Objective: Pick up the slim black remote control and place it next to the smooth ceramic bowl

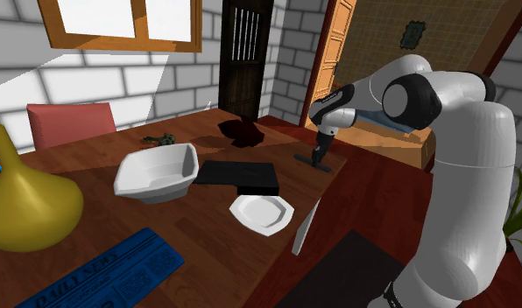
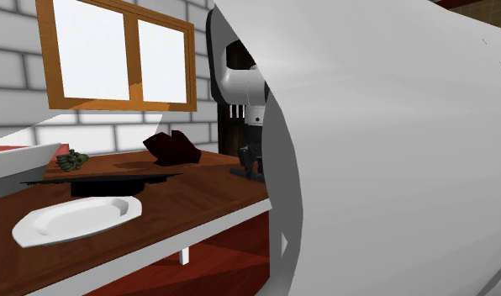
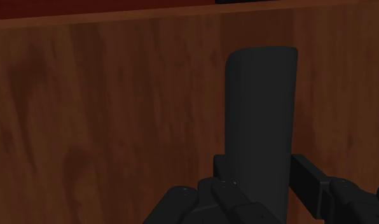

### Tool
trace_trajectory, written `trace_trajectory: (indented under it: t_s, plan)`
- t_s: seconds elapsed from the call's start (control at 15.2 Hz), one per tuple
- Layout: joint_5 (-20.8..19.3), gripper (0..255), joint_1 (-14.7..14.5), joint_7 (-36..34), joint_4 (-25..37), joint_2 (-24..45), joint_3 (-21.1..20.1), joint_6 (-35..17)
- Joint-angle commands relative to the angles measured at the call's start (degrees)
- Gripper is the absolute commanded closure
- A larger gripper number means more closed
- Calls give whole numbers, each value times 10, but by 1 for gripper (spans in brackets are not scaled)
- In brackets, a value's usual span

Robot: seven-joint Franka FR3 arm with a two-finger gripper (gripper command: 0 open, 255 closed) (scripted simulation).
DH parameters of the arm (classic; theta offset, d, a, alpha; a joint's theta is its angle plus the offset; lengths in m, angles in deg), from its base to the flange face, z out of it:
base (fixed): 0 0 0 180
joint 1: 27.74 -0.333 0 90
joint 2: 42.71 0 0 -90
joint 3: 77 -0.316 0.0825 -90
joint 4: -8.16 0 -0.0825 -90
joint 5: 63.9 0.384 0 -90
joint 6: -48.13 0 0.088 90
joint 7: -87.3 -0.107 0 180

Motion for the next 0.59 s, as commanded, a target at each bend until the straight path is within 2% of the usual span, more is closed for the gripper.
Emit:
trace_trajectory:
  t_s: [0.0,0.2,0.53]
  plan:
    - [0,255,0,0,-1,1,-1,1]
    - [1,255,0,0,-1,1,-1,0]
    - [-12,255,-4,-9,12,-19,5,31]
